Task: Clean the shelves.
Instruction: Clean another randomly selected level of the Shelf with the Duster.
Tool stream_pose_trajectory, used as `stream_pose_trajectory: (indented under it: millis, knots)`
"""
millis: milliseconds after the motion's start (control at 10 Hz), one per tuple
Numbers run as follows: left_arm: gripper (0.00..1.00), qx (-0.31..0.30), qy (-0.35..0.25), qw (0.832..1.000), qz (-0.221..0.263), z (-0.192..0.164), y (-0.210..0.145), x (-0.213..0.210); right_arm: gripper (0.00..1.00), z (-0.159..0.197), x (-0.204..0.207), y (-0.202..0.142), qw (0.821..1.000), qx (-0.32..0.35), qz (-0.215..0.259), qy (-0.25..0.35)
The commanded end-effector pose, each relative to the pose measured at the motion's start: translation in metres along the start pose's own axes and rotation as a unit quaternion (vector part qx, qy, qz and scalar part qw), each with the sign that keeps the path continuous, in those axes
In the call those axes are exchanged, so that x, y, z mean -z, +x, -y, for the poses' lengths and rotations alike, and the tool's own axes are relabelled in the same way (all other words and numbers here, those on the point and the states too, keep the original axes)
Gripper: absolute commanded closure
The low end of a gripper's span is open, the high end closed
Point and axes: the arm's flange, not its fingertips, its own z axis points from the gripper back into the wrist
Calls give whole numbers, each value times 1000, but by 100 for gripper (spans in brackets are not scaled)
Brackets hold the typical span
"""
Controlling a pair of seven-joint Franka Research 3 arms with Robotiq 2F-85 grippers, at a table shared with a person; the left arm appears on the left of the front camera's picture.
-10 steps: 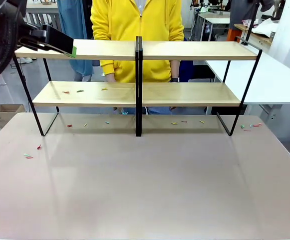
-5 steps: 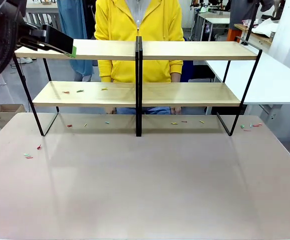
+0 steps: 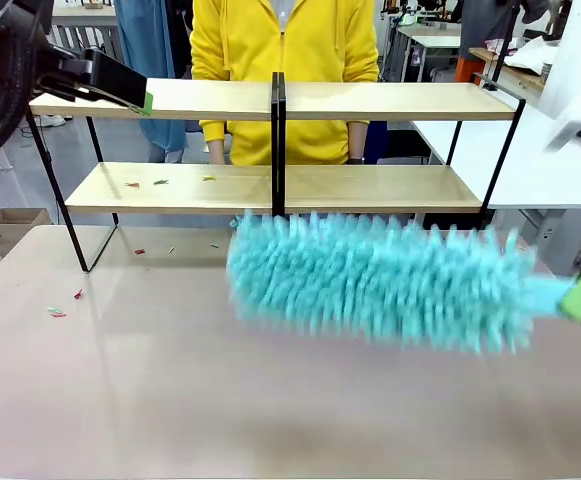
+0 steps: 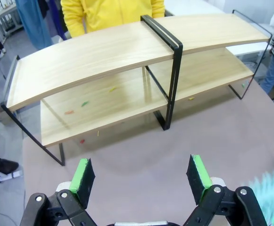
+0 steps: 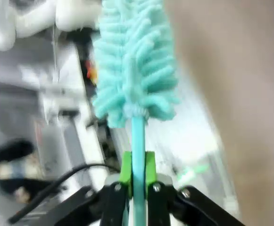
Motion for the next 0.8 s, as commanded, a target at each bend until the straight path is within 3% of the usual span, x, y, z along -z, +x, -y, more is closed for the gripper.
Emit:
stream_pose_trajectory:
  millis: [0,100,200,400,700]
  knots:
    - [0,0,2,1000,1,-1,-2,-1,88,-37,-75,-28,995,-77,-1,-68]
    - [0,0,2,1000,1,-1,-2,-1,88,0,0,0,1000,0,0,0]
    - [0,0,2,1000,1,-1,-2,-1,88,-13,-8,2,999,-24,-34,-16]
    - [0,0,2,1000,1,-1,-2,-1,88,-5,28,42,989,-21,-139,-42]
    - [0,0,2,1000,1,-1,-2,-1,88,20,86,108,988,-8,-133,-72]
